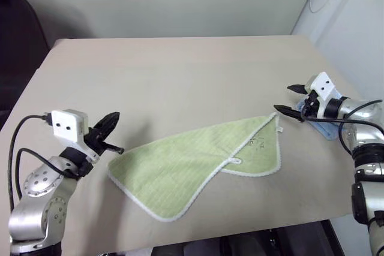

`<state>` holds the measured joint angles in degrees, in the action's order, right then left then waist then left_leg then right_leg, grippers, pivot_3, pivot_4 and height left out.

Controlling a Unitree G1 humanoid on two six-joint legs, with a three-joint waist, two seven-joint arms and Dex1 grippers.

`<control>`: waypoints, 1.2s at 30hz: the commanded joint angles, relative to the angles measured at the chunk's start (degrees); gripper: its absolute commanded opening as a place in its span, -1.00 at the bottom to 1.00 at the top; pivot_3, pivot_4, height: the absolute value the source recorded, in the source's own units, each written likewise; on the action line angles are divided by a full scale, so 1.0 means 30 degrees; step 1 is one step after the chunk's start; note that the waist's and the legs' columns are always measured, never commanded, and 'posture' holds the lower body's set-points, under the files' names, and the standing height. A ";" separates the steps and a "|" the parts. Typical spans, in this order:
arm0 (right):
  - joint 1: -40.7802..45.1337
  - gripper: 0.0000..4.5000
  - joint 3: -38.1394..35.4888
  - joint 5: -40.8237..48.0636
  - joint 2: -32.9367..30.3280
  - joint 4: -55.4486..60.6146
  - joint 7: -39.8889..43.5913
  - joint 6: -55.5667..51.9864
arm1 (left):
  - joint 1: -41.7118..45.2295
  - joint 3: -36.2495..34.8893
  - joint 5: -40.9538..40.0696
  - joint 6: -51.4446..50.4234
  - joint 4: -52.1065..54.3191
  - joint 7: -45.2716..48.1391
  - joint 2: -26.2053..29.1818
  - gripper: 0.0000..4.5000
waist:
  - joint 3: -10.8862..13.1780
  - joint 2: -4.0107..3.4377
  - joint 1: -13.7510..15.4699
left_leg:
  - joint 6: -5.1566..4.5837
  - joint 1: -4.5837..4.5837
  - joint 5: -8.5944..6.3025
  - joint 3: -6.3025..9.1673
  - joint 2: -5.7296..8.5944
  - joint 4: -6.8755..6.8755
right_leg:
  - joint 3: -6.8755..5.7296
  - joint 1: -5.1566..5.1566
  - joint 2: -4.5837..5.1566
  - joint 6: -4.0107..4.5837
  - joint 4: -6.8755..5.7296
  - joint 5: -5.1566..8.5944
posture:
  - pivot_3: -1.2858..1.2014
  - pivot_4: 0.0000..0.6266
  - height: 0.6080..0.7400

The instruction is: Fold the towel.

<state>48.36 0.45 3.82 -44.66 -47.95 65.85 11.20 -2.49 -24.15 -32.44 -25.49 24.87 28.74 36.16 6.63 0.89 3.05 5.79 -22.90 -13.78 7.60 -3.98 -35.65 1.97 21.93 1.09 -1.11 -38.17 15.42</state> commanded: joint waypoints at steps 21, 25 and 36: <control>0.3910 0.81 0.3854 -0.6358 0.0927 -0.7512 -0.2402 0.6430 | -0.2122 -0.0015 -0.0271 -0.0327 0.3042 0.1527 0.0586 -1.00 | 0.0001 -0.0002 -0.0022 | -0.0092 -0.0013 -0.0081 -0.0029 -0.0041 -0.0009 | 0.0013 0.0105 0.0017 0.0001 -0.0142 0.0000 | 0.03 -0.52 1.00; 0.3871 0.25 0.3509 -0.6069 0.0998 -0.7672 -0.2123 0.6432 | -0.2415 0.0045 -0.0373 -0.0555 0.3351 0.1706 0.0674 -1.00 | 0.0001 -0.0001 -0.0021 | -0.0080 -0.0013 -0.0088 -0.0047 -0.0051 -0.0009 | 0.0013 0.0124 0.0018 0.0002 -0.0168 0.0001 | 0.03 -0.52 1.00; 0.3500 -0.98 0.3031 -0.5641 0.0859 -0.7279 -0.1854 0.6690 | -0.3002 0.0910 0.0465 -0.0123 0.3173 0.4856 0.2884 -1.00 | 0.0001 -0.0001 -0.0048 | -0.0061 -0.0012 -0.0098 -0.0070 -0.0095 -0.0013 | 0.0012 0.0157 0.0005 0.0012 -0.0202 0.0007 | 0.03 -0.52 1.00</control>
<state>58.55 10.65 -13.72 -41.14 -71.24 61.40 30.17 -11.32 -21.97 -31.61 -27.27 32.83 41.18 43.85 6.63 0.89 2.90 5.61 -22.94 -14.08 7.38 -4.26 -35.69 2.01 22.40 1.10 -1.07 -38.77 15.44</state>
